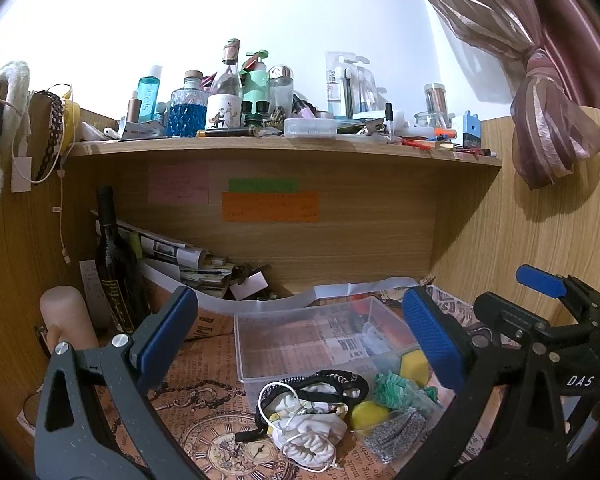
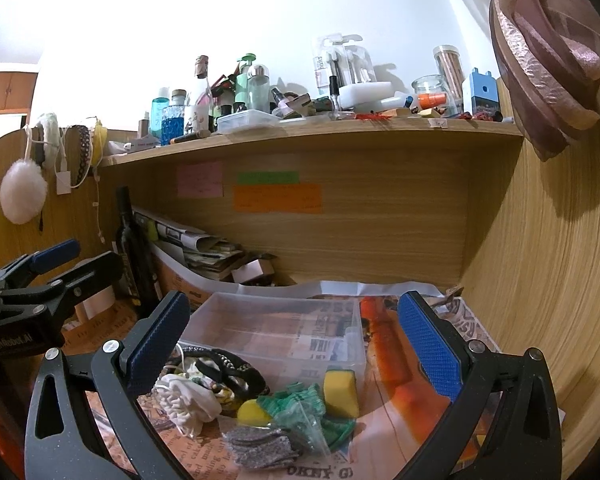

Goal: Organize soft objects

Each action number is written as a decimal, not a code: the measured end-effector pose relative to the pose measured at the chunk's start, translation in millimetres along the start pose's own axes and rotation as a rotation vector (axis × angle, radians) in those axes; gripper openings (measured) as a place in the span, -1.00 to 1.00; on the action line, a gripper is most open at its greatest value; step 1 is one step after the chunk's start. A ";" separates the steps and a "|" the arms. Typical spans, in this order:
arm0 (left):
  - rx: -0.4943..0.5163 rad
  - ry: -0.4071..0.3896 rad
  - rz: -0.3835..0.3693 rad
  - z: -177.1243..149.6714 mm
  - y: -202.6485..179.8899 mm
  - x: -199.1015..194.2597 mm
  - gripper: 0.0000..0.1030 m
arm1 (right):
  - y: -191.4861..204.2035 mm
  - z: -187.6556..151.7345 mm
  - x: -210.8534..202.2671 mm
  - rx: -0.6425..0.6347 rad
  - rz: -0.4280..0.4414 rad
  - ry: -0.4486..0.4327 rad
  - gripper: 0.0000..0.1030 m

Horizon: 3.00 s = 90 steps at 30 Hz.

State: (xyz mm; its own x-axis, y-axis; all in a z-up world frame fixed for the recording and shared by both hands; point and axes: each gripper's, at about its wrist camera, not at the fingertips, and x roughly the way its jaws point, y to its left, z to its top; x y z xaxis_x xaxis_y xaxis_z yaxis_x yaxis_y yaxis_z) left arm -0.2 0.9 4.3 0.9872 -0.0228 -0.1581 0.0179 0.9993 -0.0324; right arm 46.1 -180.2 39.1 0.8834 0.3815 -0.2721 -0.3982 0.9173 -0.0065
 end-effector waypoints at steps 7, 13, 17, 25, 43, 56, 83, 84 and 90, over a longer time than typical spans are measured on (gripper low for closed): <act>0.004 0.005 -0.007 -1.2 0.1 0.5 1.00 | -0.8 0.0 0.2 0.000 0.001 0.000 1.00; 0.013 -0.003 -0.002 -1.9 -0.7 -0.4 1.00 | -1.2 1.0 -1.3 0.004 -0.002 -0.009 1.00; 0.013 -0.006 -0.004 -1.3 -0.6 -0.9 1.00 | -2.5 1.1 -2.0 0.009 -0.002 -0.013 1.00; 0.016 -0.005 -0.002 -0.6 -1.8 -0.9 1.00 | -4.6 1.9 -4.0 0.019 0.002 -0.027 1.00; 0.015 0.004 -0.008 -0.3 -5.9 2.3 1.00 | -7.6 3.2 -3.5 0.026 0.003 -0.034 1.00; -0.027 0.184 -0.005 -36.4 17.9 44.0 1.00 | -28.0 -24.8 28.0 0.032 -0.026 0.104 1.00; -0.054 0.461 -0.136 -77.3 10.0 128.1 0.44 | -57.9 -81.3 111.0 0.070 0.035 0.471 0.17; -0.053 0.476 -0.133 -81.8 8.6 130.9 0.42 | -58.8 -82.4 113.4 0.077 0.043 0.481 0.10; -0.009 0.511 -0.113 -99.5 3.5 137.0 0.40 | -64.4 -88.4 123.0 0.124 0.075 0.514 -0.19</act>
State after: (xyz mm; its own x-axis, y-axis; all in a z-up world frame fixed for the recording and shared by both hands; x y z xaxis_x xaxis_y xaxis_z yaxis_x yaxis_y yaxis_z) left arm 119.3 -1.6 -115.7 0.7756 -0.1442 -0.6145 0.1165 0.9895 -0.0851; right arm 158.6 -202.3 -79.0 0.6063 0.3695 -0.7042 -0.3956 0.9083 0.1360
